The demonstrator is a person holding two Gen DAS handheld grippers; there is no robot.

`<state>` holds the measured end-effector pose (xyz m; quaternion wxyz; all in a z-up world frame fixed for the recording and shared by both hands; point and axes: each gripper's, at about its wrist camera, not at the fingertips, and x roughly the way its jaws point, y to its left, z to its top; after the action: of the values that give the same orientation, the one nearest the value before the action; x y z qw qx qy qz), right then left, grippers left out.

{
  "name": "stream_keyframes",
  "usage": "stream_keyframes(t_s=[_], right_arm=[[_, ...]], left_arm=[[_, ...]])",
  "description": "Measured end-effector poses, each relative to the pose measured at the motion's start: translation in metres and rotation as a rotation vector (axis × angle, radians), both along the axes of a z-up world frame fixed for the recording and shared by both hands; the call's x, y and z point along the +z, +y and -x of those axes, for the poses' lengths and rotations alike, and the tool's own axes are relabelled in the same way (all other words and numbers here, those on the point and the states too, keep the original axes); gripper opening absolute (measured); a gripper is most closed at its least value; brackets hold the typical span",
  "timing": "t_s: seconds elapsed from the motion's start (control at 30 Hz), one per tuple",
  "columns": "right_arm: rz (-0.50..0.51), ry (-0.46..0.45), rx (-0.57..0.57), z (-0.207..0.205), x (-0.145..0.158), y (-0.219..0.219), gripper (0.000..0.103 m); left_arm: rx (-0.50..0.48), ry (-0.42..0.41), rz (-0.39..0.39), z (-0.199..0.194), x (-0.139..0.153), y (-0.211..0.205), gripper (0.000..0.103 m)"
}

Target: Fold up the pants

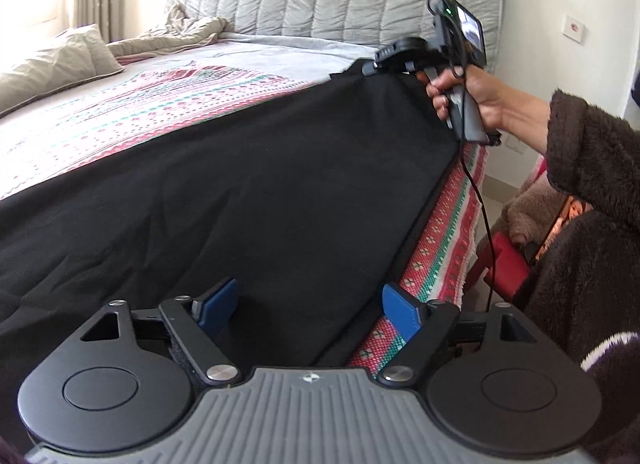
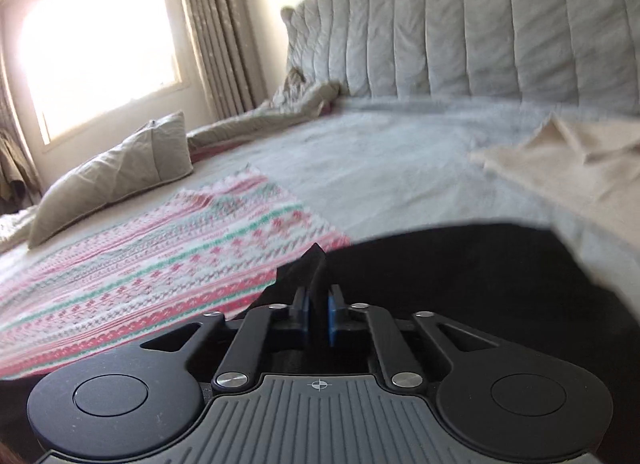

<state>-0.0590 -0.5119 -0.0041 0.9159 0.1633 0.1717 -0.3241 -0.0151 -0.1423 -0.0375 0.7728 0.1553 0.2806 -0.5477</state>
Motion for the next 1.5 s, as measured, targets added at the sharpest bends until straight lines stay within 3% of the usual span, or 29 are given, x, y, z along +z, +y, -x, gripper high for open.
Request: stream_keyframes(t_s=[0.13, 0.2, 0.3, 0.33, 0.37, 0.57, 0.7, 0.9, 1.0, 1.07, 1.17, 1.33, 1.5], right_arm=[[0.046, 0.088, -0.082, -0.006, -0.005, -0.005, 0.006], [0.031, 0.094, -0.089, -0.005, -0.012, -0.007, 0.013], [0.036, 0.059, -0.111, 0.0, -0.001, 0.0, 0.045], [0.043, 0.039, -0.117, 0.004, 0.004, 0.004, 0.06], [0.051, 0.017, -0.11, 0.007, 0.009, 0.009, 0.067], [0.074, 0.047, 0.064, -0.006, 0.025, 0.058, 0.067], [0.072, 0.085, 0.233, -0.031, 0.024, 0.104, 0.071], [0.021, 0.12, 0.528, -0.069, 0.008, 0.181, 0.072], [0.003, 0.162, 0.647, -0.082, -0.007, 0.211, 0.073], [0.016, 0.214, 0.686, -0.087, -0.018, 0.224, 0.073], [0.068, 0.25, 0.715, -0.082, -0.03, 0.232, 0.078], [0.058, 0.235, 0.71, -0.064, -0.033, 0.216, 0.08], [0.085, 0.255, 0.657, -0.049, -0.028, 0.211, 0.082]], left_arm=[[-0.01, -0.014, -0.001, -0.001, 0.0, 0.002, 0.093], [-0.011, 0.003, 0.012, -0.003, 0.002, 0.005, 0.093], [0.019, 0.043, 0.043, -0.01, 0.01, 0.016, 0.093], [0.039, 0.044, 0.058, -0.013, 0.013, 0.023, 0.093], [0.065, 0.039, 0.073, -0.017, 0.017, 0.03, 0.093], [0.3, -0.022, 0.11, -0.05, 0.034, 0.077, 0.094], [0.464, -0.121, 0.061, -0.082, 0.036, 0.113, 0.095], [0.653, -0.09, -0.044, -0.127, 0.018, 0.177, 0.095], [0.685, -0.038, -0.076, -0.128, 0.009, 0.21, 0.096], [0.674, -0.006, -0.048, -0.123, 0.007, 0.233, 0.098], [0.629, -0.042, -0.062, -0.106, 0.004, 0.263, 0.1], [0.611, -0.027, -0.073, -0.086, 0.007, 0.291, 0.103], [0.645, -0.066, -0.073, -0.079, 0.018, 0.285, 0.103]])
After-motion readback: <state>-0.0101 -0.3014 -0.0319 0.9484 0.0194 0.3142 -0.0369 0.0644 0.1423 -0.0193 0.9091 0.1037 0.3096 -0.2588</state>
